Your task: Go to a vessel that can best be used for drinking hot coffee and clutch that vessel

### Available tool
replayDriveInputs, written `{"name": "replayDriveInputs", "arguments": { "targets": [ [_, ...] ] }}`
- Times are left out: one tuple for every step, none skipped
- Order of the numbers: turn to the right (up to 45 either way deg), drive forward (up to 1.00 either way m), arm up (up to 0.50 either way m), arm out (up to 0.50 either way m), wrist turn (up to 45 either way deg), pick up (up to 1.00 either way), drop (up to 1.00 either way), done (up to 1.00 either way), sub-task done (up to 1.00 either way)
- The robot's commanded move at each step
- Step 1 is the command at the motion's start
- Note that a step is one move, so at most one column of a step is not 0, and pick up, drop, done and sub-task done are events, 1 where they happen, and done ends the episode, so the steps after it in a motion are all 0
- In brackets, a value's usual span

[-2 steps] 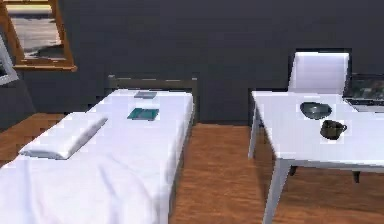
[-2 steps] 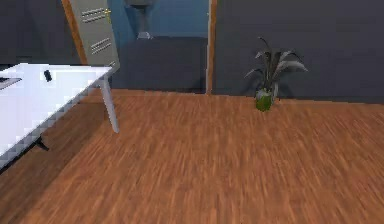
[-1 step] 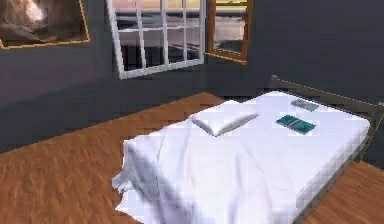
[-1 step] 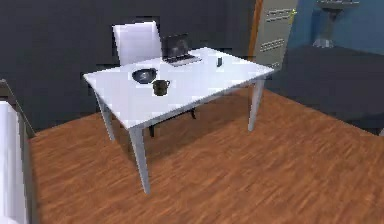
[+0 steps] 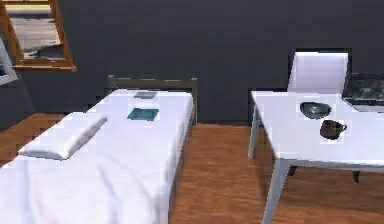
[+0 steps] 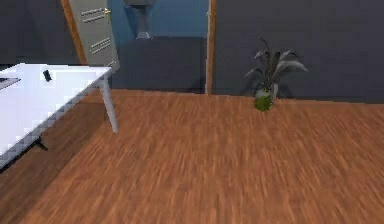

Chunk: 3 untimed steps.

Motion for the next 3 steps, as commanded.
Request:
{"name": "replayDriveInputs", "arguments": {
  "targets": [
    [33.0,0.00,0.00,0.00,0.0,0.00,0.00,0.00,0.00],
    [0.0,0.70,0.00,0.00,0.0,0.00,0.00,0.00,0.00],
    [-45.0,0.00,0.00,0.00,0.0,0.00,0.00,0.00,0.00]
  ]
}}
